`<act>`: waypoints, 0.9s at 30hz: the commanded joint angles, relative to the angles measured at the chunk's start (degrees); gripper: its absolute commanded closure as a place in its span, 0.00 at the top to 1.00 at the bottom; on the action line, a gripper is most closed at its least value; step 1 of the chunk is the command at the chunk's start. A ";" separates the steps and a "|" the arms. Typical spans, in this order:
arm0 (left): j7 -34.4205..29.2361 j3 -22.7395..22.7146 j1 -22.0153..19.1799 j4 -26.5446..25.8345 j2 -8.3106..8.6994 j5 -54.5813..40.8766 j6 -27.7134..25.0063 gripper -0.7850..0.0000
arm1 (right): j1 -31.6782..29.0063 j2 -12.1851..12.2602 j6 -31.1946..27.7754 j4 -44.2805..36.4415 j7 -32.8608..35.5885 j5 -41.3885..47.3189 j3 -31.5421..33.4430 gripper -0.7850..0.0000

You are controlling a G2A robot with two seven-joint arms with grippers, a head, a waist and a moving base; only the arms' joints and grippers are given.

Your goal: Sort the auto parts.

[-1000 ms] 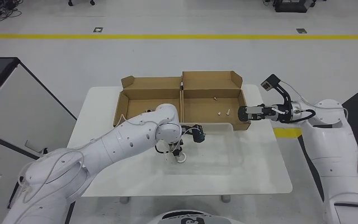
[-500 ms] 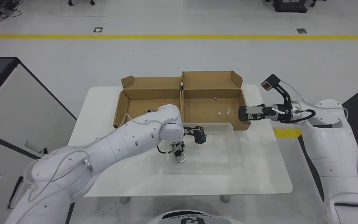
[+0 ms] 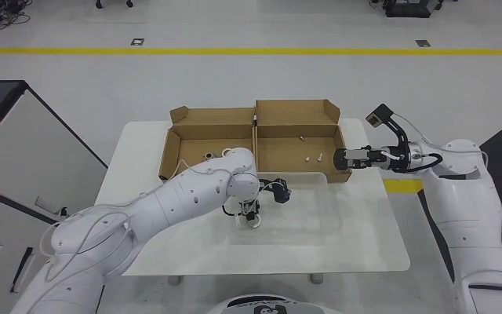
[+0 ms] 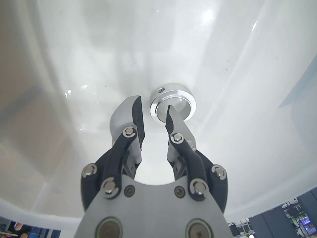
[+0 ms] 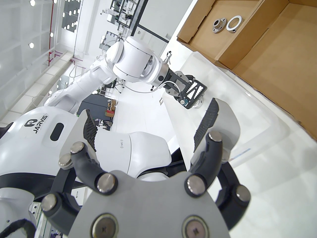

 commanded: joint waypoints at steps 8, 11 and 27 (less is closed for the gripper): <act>0.41 0.00 0.49 1.92 -0.91 0.43 -0.40 0.17 | 0.00 0.00 0.00 0.00 0.00 0.04 0.00 1.00; 0.63 0.00 0.51 2.41 -1.17 0.26 -0.63 0.00 | 0.00 0.00 0.00 0.00 0.00 0.04 0.00 1.00; -2.70 -10.81 -1.74 -8.63 3.74 -6.02 2.71 0.00 | 0.00 0.00 0.00 0.00 0.00 0.04 0.00 1.00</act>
